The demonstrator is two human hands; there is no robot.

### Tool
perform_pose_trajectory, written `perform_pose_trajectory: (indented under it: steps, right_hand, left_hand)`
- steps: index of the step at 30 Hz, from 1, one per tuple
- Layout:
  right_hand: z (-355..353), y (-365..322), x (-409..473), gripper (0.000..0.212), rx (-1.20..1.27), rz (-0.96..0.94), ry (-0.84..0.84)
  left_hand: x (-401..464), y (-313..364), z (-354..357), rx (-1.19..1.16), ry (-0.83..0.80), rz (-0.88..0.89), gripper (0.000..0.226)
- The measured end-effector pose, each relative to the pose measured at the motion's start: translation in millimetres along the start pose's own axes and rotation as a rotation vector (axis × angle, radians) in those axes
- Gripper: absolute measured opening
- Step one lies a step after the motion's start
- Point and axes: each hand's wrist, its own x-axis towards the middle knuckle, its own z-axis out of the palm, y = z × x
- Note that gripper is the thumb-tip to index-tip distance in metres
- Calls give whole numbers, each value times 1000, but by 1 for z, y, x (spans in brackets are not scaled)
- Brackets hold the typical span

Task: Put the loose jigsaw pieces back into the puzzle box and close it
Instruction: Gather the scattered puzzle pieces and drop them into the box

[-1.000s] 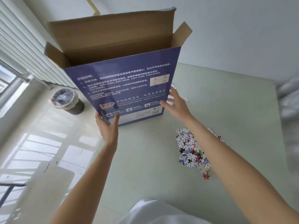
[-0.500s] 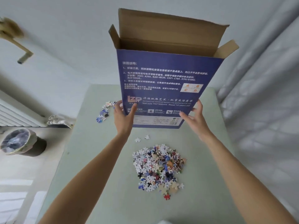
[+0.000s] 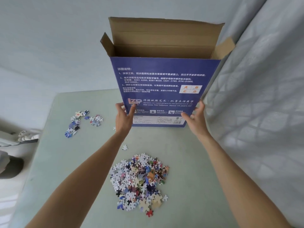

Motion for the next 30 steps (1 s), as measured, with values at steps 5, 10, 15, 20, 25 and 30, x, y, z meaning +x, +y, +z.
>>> perform_pose_trajectory:
  steps: [5,10,15,20,25,30]
  right_hand:
    - [1,10,-4,64,-53,-27,14]
    - [3,3,-18,68,-51,-29,-6]
    - [-2,3,-12,75,-78,-6,-63]
    - [-6,0,-10,75,-116,9,-83]
    - [6,-1,-34,58,-180,-45,80]
    - [52,7,-82,27,-330,-85,23]
  left_hand:
    - [-8,1,-7,47,-37,16,42]
    - [-14,-1,-13,92,-53,41,37]
    - [-3,-2,-14,26,-109,-13,44]
    - [-1,-4,-15,-17,-134,-26,52]
    - [-4,-10,-25,30,-80,-4,49]
    - [-36,-34,-59,64,39,78,27]
